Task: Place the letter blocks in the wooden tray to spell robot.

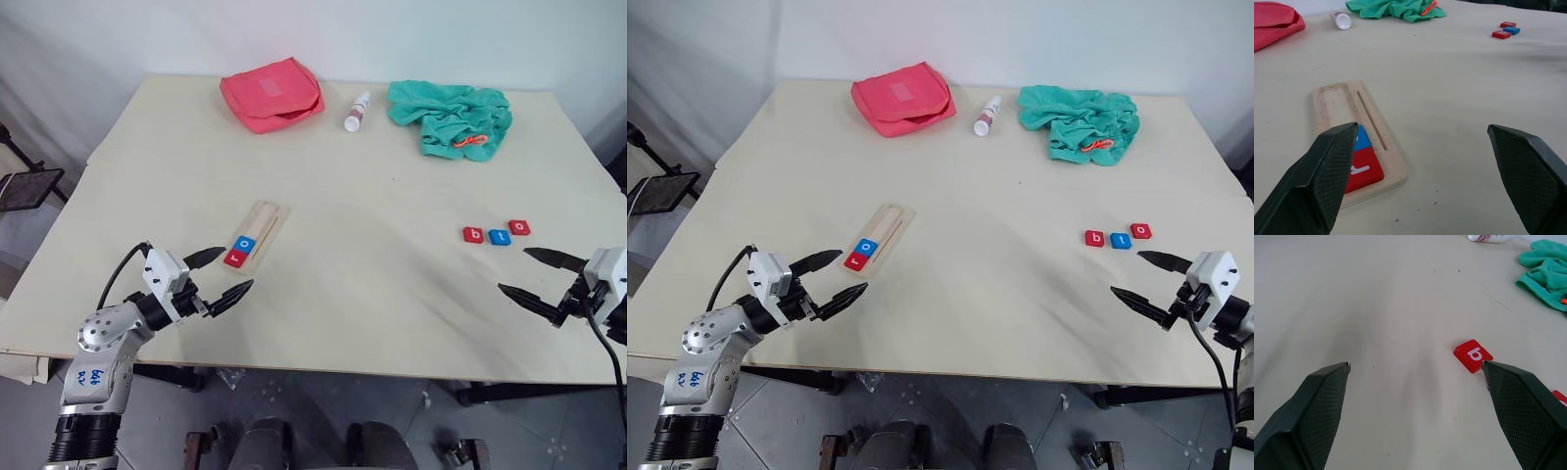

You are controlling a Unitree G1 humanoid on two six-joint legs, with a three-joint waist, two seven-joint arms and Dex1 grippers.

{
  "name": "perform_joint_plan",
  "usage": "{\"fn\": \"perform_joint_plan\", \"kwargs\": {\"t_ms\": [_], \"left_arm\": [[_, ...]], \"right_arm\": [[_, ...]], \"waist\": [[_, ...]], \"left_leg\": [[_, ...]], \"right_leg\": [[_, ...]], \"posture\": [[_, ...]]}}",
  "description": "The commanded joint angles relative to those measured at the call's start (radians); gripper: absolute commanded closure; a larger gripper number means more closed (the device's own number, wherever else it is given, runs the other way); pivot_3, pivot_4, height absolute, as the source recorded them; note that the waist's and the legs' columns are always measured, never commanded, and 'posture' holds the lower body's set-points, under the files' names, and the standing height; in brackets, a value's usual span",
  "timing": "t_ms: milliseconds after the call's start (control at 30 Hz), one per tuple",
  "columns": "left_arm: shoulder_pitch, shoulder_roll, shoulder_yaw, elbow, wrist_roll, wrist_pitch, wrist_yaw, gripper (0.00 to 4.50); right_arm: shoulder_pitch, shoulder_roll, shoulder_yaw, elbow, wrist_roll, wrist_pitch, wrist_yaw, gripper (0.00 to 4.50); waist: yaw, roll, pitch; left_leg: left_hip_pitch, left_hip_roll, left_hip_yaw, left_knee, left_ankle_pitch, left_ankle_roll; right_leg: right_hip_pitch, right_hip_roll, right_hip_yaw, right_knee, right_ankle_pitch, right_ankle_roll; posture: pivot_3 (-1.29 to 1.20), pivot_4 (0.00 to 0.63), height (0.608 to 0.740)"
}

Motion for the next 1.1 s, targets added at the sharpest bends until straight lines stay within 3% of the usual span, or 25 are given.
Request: {"fn": "perform_joint_plan", "kwargs": {"t_ms": [33,333,533,667,800,1100], "left_arm": [[0.010,0.008,0.015,-0.033,-0.004,-0.023,0.002,0.00],[0.055,0.045,0.039,-0.101,-0.011,0.051,0.038,0.00],[0.236,0.105,0.183,-0.260,-0.104,0.205,0.073,0.00],[0.278,0.102,0.242,-0.294,-0.115,0.203,0.093,0.00],[0.277,0.098,0.247,-0.324,-0.108,0.222,0.132,0.00],[0.123,0.102,0.192,-0.402,-0.111,0.509,0.369,0.00]], "right_arm": [[-0.008,-0.026,-0.015,-0.011,0.000,-0.004,0.001,0.01],[-0.023,-0.021,0.005,-0.068,0.002,0.035,0.025,0.01],[-0.072,-0.016,0.045,-0.073,-0.014,0.046,0.045,0.01],[-0.105,-0.010,0.061,-0.043,-0.027,0.044,0.050,0.01],[-0.140,-0.001,0.085,-0.026,-0.035,0.041,0.072,0.01],[-0.232,0.021,0.130,-0.009,-0.047,0.033,0.100,0.01]], "waist": [[0.000,0.000,0.000],[0.000,0.000,0.000],[-0.005,0.002,0.002],[0.004,0.003,0.003],[0.012,0.003,0.003],[0.002,0.003,0.003]], "left_leg": [[0.000,0.000,0.000,0.000,0.000,0.000],[0.000,0.000,0.000,0.000,0.000,0.000],[0.000,0.001,0.000,-0.001,0.000,-0.001],[0.000,0.001,-0.001,0.000,0.000,-0.001],[-0.001,0.001,-0.002,0.000,-0.001,0.000],[-0.001,0.001,-0.002,-0.001,-0.001,0.000]], "right_leg": [[0.000,0.000,0.000,0.000,0.000,0.000],[0.000,0.000,0.000,0.000,0.000,0.000],[0.000,-0.001,0.001,-0.002,0.000,0.000],[0.001,-0.001,0.001,-0.003,0.000,0.000],[0.002,-0.001,0.001,-0.007,0.000,0.000],[0.002,0.000,0.001,-0.006,0.000,0.000]], "posture": [[0.00,0.150,0.740],[0.00,0.150,0.740],[0.00,0.150,0.740],[0.00,0.150,0.740],[0.00,0.150,0.740],[0.00,0.150,0.740]]}}
